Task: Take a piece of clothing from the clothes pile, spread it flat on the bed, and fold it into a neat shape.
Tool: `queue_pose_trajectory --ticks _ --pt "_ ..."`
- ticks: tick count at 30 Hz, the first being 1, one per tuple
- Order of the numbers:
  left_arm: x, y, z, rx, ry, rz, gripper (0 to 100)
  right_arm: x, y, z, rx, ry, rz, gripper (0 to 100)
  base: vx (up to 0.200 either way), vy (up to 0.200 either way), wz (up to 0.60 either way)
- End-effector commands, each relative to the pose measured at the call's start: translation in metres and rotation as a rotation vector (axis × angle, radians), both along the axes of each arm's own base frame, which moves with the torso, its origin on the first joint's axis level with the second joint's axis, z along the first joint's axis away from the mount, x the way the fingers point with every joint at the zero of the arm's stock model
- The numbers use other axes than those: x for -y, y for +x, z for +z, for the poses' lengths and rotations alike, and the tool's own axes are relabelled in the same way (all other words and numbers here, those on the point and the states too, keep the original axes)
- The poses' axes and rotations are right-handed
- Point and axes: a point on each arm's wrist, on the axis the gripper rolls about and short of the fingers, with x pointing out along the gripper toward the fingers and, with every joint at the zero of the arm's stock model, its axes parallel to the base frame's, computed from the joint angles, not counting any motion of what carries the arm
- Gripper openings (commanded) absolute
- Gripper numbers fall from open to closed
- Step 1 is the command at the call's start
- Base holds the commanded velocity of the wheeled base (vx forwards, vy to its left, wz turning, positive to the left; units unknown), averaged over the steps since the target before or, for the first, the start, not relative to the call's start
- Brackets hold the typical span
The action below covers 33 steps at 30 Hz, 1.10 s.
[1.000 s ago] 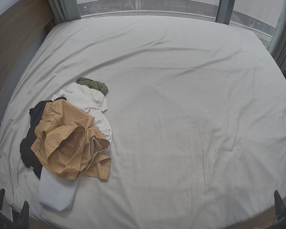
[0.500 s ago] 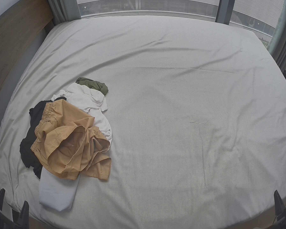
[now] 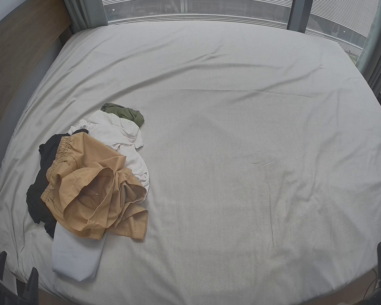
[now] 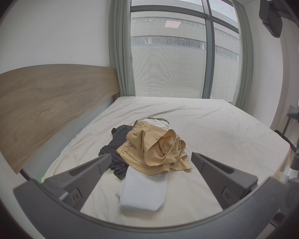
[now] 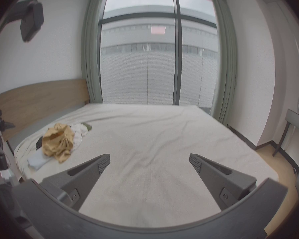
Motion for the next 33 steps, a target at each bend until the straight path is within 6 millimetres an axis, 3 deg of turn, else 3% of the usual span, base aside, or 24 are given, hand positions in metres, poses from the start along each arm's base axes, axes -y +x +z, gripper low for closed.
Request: queue_pose_trajectory --ticks 1,5,10,24,33 --pt "0.000 0.000 -0.005 -0.001 -0.006 0.002 100 0.000 0.025 0.078 0.011 0.033 0.112 100 0.000 0.000 0.00" --pt "0.000 0.000 -0.005 -0.001 -0.005 0.002 100 -0.003 0.042 0.069 -0.100 0.096 0.220 100 0.000 0.000 0.00" --pt "0.000 0.000 -0.005 -0.001 -0.005 0.000 100 -0.009 0.062 0.082 -0.153 0.285 0.343 100 0.000 0.000 0.00" --pt "0.000 0.000 -0.005 -0.001 -0.003 -0.001 100 -0.026 0.104 0.099 -0.277 0.294 0.514 100 0.000 0.000 0.00" --pt "0.000 0.000 -0.005 -0.001 -0.003 0.000 100 -0.039 0.139 0.097 -0.375 0.289 0.556 100 0.000 0.000 0.00"
